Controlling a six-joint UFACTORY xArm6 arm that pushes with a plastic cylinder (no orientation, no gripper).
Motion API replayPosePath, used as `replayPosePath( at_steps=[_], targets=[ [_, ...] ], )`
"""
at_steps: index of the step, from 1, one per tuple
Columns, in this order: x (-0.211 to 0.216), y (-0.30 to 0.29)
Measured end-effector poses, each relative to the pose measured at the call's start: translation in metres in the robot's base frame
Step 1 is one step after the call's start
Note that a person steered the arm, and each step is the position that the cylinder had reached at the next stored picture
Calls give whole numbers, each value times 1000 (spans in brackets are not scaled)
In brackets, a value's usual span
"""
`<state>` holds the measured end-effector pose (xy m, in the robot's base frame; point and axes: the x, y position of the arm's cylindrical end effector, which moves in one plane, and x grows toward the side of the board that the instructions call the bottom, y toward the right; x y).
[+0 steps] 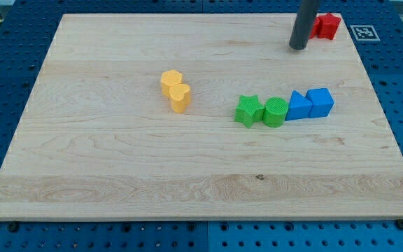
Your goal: Move the arm right below the cube
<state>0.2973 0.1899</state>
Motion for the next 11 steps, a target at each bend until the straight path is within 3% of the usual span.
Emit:
replayPosePath(
  at_steps=[3,8,11],
  targets=[
    [57,31],
    [193,72],
    [202,-12]
  ],
)
